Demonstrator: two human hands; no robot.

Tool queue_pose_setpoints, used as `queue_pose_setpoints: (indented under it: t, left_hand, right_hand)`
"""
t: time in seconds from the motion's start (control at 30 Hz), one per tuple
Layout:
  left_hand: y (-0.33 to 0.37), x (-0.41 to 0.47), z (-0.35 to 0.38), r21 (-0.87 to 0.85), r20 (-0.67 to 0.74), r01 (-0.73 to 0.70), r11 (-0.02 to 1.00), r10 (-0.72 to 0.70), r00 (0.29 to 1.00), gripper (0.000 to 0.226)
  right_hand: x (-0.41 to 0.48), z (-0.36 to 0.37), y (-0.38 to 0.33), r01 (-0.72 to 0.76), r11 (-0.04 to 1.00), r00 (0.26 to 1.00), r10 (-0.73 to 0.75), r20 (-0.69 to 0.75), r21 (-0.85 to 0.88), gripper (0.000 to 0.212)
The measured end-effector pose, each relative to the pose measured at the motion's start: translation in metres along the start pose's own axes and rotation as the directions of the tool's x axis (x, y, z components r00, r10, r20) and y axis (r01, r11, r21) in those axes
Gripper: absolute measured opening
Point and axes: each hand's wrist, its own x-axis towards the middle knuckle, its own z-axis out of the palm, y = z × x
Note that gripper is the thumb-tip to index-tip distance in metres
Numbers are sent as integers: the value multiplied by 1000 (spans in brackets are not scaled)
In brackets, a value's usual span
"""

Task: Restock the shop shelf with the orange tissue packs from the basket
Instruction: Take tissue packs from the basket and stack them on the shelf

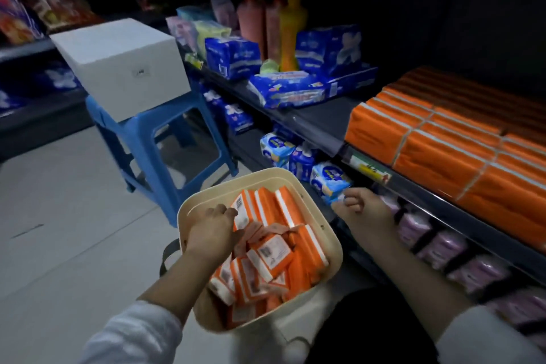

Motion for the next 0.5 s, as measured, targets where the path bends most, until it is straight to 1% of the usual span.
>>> queue_pose_setpoints:
  t: [0.03,0.1,0.17,0.23,0.27,0.33,0.37,0.43,0.5]
  left_hand:
    - [-2,6,9,-36,27,19,999,-18,999,45]
    - [-2,18,25,-127,67,59,990,-51,996,45]
    - [3,31,41,-252,83,110,961,-91,992,49]
    - [13,44,52,-399,148,218,890,-172,974,51]
    - [19,51,57,-456,203,283,843,-212,956,48]
    - [33,65,64,-495,312,389,776,-260,914,45]
    - [39,72,69,-493,346,425,759,-277,896,49]
    - [49,84,77,-499,390,483,719,-312,866,58]
    - [55,94,85,-481,407,505,717,-327,853,57]
  right_hand:
    - [4,10,5,-16,1000,1000,16,13,-17,23]
    - [11,27,15,-37,994,997,44,64,-103,23]
    - [17,39,25,-46,988,994,59,88,-147,26]
    - [22,48,36,-76,983,991,94,98,-168,29]
    - [25,50,40,-90,981,989,108,102,-173,29]
    - [30,52,50,-123,977,984,143,109,-172,28]
    - [32,52,54,-148,975,980,167,108,-166,29]
    - [35,52,60,-193,970,974,207,94,-147,30]
    - [39,53,64,-200,968,973,215,89,-150,30]
